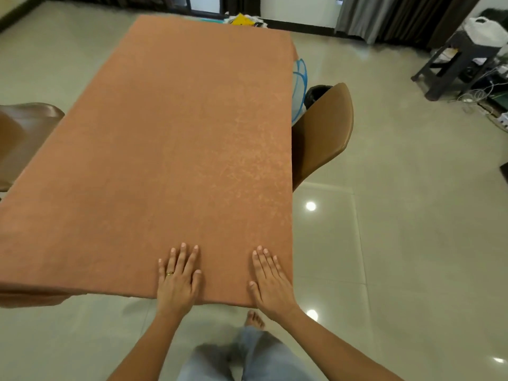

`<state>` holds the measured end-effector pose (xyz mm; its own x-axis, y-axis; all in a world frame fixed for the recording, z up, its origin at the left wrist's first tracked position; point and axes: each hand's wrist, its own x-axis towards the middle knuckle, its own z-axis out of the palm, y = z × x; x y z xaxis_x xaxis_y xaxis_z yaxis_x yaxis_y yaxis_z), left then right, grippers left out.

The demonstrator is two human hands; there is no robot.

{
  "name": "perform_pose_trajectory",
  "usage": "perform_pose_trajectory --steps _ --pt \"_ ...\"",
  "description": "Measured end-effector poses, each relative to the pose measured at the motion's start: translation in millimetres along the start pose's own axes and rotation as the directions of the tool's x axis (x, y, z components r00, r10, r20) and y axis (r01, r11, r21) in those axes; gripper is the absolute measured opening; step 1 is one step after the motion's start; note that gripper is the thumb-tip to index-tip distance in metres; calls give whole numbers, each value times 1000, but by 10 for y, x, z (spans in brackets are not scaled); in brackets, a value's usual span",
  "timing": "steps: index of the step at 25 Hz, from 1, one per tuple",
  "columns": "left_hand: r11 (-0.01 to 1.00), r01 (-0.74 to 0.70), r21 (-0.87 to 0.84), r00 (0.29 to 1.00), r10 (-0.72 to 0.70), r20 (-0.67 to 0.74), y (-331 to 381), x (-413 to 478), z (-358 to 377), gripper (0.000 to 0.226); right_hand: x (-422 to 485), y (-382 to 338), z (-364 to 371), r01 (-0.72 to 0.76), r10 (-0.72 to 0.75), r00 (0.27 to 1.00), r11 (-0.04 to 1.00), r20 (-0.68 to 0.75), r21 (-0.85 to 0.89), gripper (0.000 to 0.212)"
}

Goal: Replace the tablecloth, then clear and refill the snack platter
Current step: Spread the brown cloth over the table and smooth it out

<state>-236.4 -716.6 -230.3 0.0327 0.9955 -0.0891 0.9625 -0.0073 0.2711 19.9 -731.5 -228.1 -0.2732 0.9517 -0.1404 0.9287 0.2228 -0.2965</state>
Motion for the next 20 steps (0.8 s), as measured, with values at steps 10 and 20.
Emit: perform_pose_trajectory --steps 10,20 --pt "999 44 30 999 -43 -23 681 -273 181 57 -139 361 -80 134 -134 991 991 -13 -30 65" --pt "932 329 -151 934 -345 -91 1823 -201 488 60 472 743 -378 567 -551 812 823 195 -37 68"
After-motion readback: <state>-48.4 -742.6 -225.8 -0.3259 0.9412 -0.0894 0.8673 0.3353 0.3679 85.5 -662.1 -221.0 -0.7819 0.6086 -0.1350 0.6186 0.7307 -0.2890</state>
